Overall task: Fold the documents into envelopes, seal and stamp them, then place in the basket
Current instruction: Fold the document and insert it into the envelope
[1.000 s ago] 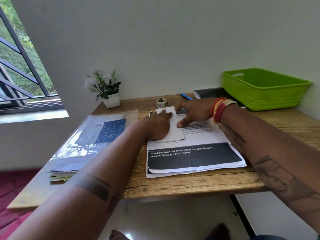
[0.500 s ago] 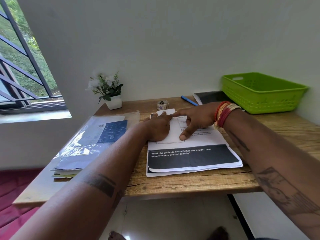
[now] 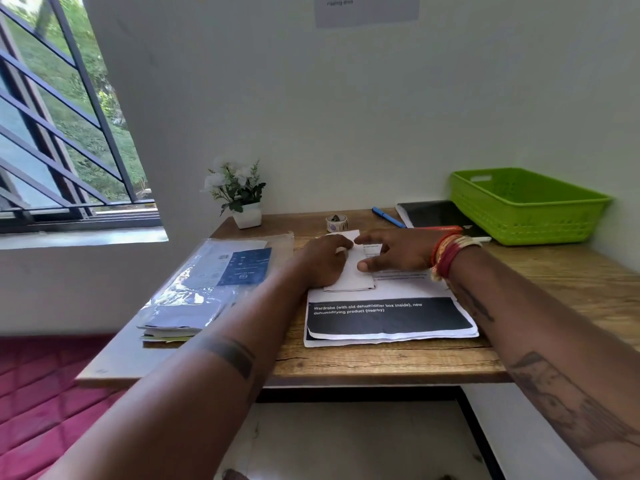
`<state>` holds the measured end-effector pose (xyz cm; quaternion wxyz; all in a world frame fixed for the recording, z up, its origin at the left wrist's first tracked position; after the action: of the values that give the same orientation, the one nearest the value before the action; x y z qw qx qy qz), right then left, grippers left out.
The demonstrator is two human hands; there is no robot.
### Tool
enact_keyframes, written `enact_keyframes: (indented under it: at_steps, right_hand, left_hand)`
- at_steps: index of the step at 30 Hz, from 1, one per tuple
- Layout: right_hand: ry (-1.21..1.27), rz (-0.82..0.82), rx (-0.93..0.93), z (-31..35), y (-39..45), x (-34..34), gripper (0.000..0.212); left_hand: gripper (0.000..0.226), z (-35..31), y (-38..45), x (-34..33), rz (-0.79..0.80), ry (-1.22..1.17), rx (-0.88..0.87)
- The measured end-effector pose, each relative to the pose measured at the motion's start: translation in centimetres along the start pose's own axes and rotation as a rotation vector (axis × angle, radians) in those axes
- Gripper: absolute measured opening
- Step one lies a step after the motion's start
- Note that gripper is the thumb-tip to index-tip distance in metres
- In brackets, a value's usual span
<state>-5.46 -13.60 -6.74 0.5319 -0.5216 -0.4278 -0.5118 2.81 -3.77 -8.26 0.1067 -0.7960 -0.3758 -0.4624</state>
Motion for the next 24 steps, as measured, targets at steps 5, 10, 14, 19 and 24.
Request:
enact_keyframes:
  at_steps: [5,10,14,19,24]
  right_hand:
    - [-0.068,-0.149,0.000,2.6,-1.5,1.8,0.062]
    - [-0.082,-0.250,0.129,9.1,-2.4,2.6,0.052]
    - [-0.064,-0.234,0.249,15.9,-2.0,1.4,0.047]
    - [-0.120,-0.239,0.404,24.9,-1.8,-0.8,0.054]
    - [-0.265,-0.377,0.458,30.2,-2.2,-2.6,0.049]
  left_hand:
    - [0.027,-1.1,-2.6,4.6,-0.219,-0.135,-0.071]
    - [0.023,0.3,-8.1,9.2,-0.351,-0.192,-0.036]
    - [0.026,2.9,-14.3,11.8,-0.393,-0.101,-0.028]
    - [0.035,9.0,-21.3,15.5,-0.559,-0.115,0.042]
    - [0.036,13.1,-25.6,17.2,-0.651,-0.243,0.177]
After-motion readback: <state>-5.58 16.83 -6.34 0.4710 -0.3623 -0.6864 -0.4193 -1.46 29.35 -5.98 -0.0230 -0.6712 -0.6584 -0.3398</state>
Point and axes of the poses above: each hand's wrist, its own y-axis towards the middle knuckle, its own x-axis out of the back of the hand, z = x × y, the point moved 10 cm from there along y, towards the middle knuckle, and after that the axes turned 13 degrees about -y, right-handed, at the moved point
